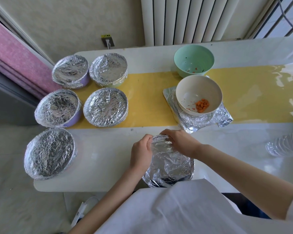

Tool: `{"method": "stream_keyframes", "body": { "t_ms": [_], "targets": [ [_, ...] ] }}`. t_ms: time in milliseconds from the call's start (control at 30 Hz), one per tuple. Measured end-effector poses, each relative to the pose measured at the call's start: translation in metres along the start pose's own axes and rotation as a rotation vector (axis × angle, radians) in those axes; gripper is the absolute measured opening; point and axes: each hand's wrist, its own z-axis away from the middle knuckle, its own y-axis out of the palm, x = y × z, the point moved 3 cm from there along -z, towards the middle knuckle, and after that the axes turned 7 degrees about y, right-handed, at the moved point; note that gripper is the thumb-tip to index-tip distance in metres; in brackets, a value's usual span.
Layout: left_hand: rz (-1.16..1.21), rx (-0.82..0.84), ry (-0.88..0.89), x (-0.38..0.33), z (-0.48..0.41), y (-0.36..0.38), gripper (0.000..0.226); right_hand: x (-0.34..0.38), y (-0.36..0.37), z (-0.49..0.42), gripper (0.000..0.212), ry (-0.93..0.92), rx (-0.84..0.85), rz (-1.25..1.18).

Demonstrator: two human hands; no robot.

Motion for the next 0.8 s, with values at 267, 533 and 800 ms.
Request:
{"method": "stream_keyframes", "body": {
  "t_ms": [267, 533, 800],
  "targets": [
    [-0.001, 0.028, -0.002, -0.0001, -0.0011, 0.0002, 0.020, 0.0013, -0.0008, -0.0086, 0.056, 0.010, 0.043, -0.009],
    [-0.015, 0.039, 0.005, 0.0006, -0.0010, 0.0017, 0.019, 0.0070, -0.0063, -0.0039, 0.058, 0.001, 0.103, -0.055],
    [-0.021, 0.031, 0.007, 0.0023, -0.0008, -0.0053, 0.026, 0.0039, -0.0042, -0.0078, 0.040, 0.089, 0.020, -0.164]
  ]
}}
